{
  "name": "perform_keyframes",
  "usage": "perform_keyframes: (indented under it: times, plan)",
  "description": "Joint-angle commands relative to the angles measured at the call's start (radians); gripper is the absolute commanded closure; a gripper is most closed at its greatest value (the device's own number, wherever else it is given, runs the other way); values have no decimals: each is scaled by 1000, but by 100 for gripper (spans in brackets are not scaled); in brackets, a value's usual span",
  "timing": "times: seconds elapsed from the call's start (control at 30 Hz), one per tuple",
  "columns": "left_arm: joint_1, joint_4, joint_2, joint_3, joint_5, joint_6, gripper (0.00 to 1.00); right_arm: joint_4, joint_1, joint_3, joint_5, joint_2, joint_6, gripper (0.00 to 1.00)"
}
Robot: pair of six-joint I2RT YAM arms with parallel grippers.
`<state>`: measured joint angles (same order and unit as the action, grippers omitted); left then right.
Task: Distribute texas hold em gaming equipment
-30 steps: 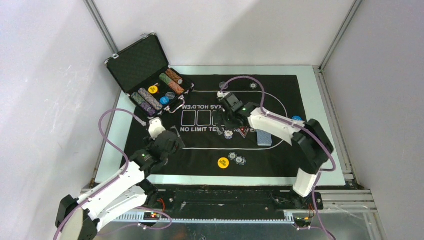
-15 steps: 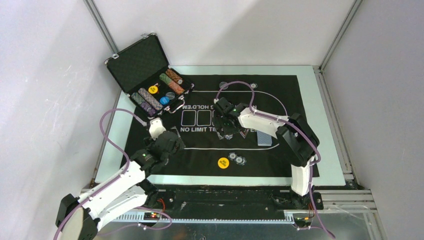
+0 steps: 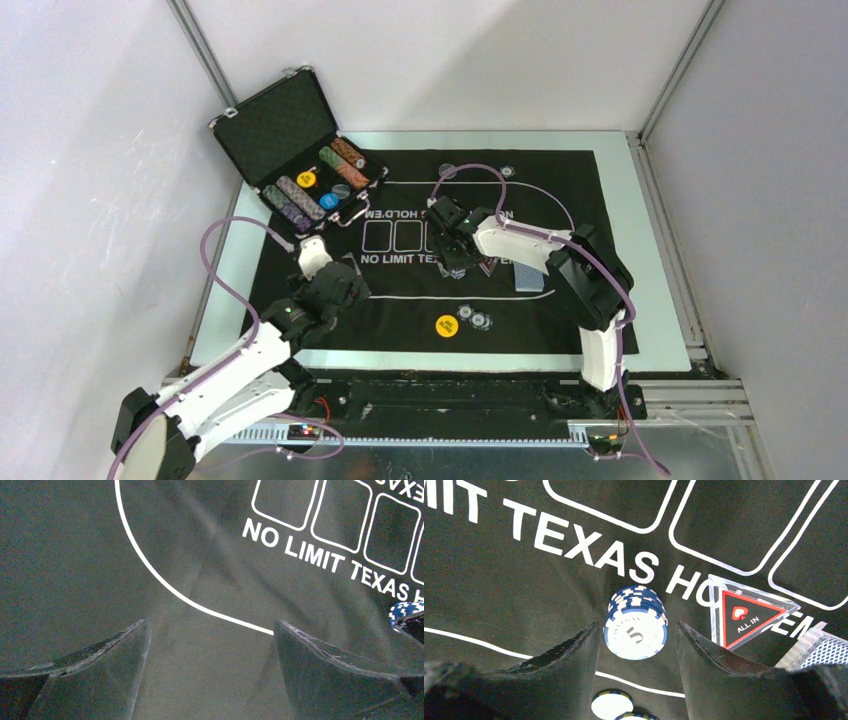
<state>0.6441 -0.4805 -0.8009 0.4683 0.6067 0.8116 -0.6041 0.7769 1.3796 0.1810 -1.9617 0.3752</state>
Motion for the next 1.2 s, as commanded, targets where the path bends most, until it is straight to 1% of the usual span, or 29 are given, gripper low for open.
perform_keyframes:
  times: [0.0,0.17,0.2,0.3,0.33,0.4,0.73,1.0,1.17]
  plan:
    - [-6,27,-8,6,13,-14,0,29,-4,38,5,-16,10,44]
    - [-7,31,-20,7,6,-16,0,35,-5,38,1,-16,13,54]
    - [-6,32,-21,7,3,-17,0,36,-5,38,2,-14,14,59]
    - [-6,35,-21,7,2,-17,0,36,-5,38,2,-7,13,67]
    - [-7,34,-22,7,1,-18,0,35,-5,38,2,-1,13,71]
    - [-6,36,-21,7,1,-18,0,35,-3,38,2,9,13,75]
    - [-6,43,-28,6,1,-20,0,18,-1,38,26,61,10,78]
    - [-6,41,-36,9,1,-20,0,17,-4,38,14,90,5,79]
    - [-6,47,-21,4,3,-20,0,21,-42,42,3,98,8,80]
